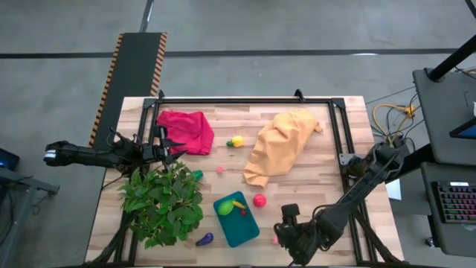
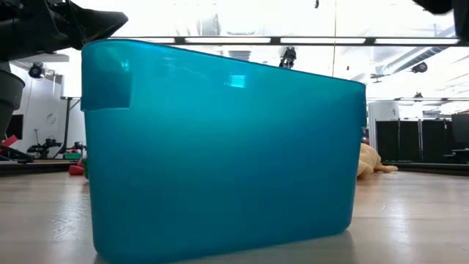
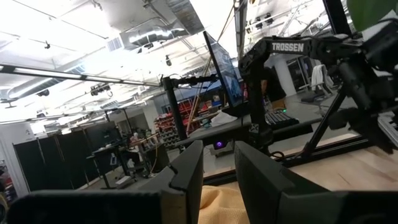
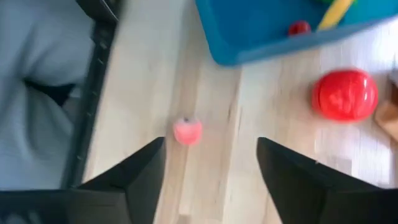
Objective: Pick and placing Produce into tupperware
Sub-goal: Put the bottom peach into the bin
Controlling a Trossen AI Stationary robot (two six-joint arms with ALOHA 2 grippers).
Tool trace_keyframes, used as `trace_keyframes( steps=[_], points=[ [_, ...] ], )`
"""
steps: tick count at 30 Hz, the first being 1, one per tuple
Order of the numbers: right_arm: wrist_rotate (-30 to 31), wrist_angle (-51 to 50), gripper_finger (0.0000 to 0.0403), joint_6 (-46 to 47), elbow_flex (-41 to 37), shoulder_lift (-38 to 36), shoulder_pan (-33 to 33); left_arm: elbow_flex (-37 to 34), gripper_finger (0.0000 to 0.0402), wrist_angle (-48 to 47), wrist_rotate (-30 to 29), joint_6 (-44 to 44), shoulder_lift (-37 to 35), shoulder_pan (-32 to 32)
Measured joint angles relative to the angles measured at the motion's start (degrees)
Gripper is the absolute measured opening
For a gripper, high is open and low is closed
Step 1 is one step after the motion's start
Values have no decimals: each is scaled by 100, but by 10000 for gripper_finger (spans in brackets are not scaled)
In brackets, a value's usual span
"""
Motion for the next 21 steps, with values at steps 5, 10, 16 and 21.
trace_keyframes(
  steps=[5,10,16,21],
  points=[
    [-7,70,283,41,-9,265,0,0,78,0,-1,1,0,1],
    [-14,284,280,41,-16,505,0,-2,78,0,-1,-1,-2,1],
    [-82,515,267,47,-16,709,0,-41,78,-5,0,-7,9,1],
    [-106,689,259,39,-16,877,0,-50,78,3,1,-9,0,1]
  ],
)
